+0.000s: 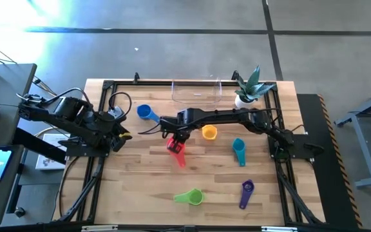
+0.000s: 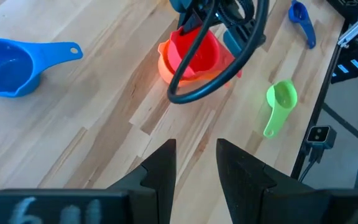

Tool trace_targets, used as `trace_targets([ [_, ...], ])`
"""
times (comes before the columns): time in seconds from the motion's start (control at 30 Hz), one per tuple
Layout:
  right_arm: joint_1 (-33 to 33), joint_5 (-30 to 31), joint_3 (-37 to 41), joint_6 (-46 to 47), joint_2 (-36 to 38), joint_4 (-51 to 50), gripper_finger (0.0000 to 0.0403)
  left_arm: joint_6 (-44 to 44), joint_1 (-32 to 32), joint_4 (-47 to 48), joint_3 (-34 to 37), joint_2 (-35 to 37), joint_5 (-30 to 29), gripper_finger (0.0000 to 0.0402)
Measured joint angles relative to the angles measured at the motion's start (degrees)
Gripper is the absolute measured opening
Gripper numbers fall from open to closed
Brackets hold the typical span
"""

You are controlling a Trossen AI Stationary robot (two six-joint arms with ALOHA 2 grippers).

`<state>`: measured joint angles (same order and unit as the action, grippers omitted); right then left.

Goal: Nest measuring cups in basket
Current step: Stack the red measuring cup on the top of the orange measuring cup

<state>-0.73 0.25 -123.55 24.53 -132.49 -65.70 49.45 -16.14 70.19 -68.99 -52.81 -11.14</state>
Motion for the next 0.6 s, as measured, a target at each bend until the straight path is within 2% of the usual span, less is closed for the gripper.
trace_targets([
  [0.6, 0.83, 2.72, -0.02, 2.19, 0.00, 0.42, 0.0000, -0.04, 0.00, 0.00, 0.00, -0.01, 0.00, 0.0103],
])
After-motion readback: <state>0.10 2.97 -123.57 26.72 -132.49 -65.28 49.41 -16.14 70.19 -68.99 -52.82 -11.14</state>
